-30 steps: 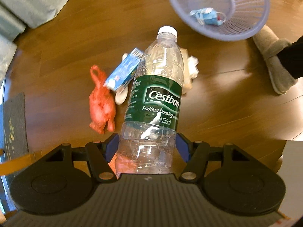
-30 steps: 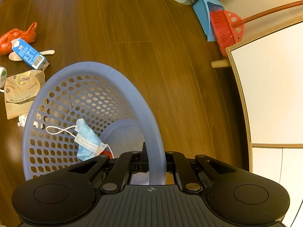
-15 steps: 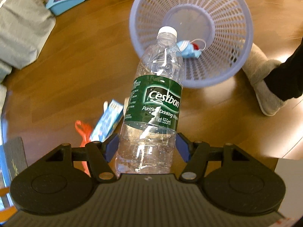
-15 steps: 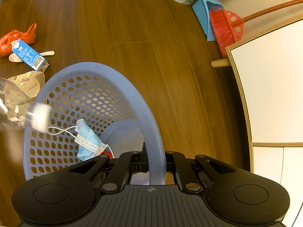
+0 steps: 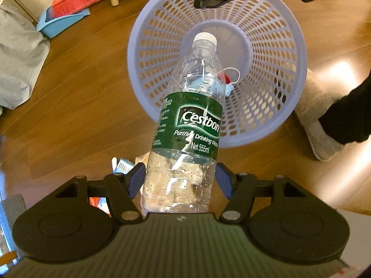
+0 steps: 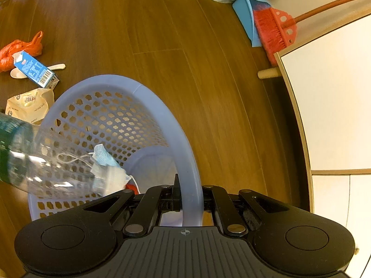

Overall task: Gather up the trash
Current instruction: 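Carry the water bottle over the basket and open the left gripper, then move the left gripper down toward the red plastic bag and close on it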

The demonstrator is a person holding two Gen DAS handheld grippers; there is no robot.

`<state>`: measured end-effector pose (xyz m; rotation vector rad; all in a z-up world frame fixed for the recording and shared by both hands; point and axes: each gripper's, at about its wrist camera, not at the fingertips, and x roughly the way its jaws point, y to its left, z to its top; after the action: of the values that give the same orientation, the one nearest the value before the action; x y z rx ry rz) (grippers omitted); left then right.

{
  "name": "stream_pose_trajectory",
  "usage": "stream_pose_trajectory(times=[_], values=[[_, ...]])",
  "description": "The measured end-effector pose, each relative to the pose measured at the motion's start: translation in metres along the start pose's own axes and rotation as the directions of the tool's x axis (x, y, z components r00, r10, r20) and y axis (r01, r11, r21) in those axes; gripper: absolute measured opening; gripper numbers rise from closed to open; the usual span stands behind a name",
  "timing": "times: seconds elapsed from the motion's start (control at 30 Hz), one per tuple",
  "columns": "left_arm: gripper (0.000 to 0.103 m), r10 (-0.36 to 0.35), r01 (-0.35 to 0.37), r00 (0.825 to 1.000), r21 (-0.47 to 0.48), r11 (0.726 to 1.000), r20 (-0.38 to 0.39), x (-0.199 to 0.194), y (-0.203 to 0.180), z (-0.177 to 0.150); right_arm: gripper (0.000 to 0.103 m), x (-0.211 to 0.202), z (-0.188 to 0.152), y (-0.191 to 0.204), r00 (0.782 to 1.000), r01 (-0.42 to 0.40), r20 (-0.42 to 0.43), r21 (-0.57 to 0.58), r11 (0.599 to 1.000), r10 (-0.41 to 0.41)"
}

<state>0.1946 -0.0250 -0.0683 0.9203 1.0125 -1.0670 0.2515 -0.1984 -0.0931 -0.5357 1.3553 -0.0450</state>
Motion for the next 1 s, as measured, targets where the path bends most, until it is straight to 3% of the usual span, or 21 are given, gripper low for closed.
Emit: stream_pose_trajectory(times=[0.23, 0.5, 1.0], values=[[0.062, -0.022, 0.022, 1.000, -0.008, 1.000, 0.022, 0.014, -0.003, 0.024, 0.002, 0.001, -0.003, -0.005, 1.000, -0.007, -0.002, 0.018, 1.000, 0.007], [0.065, -0.021, 0.025, 0.994, -0.043, 0.999, 0.103, 0.023, -0.001, 0.052, 0.002, 0.003, -0.004, -0.011, 1.000, -0.014, -0.005, 0.039, 0.999, 0.014], [0.065, 0.025, -0.022, 0.998, -0.062, 0.998, 0.052, 0.020, 0.014, 0.011, 0.002, 0.003, -0.004, -0.009, 1.000, -0.013, -0.009, 0.040, 0.999, 0.013]])
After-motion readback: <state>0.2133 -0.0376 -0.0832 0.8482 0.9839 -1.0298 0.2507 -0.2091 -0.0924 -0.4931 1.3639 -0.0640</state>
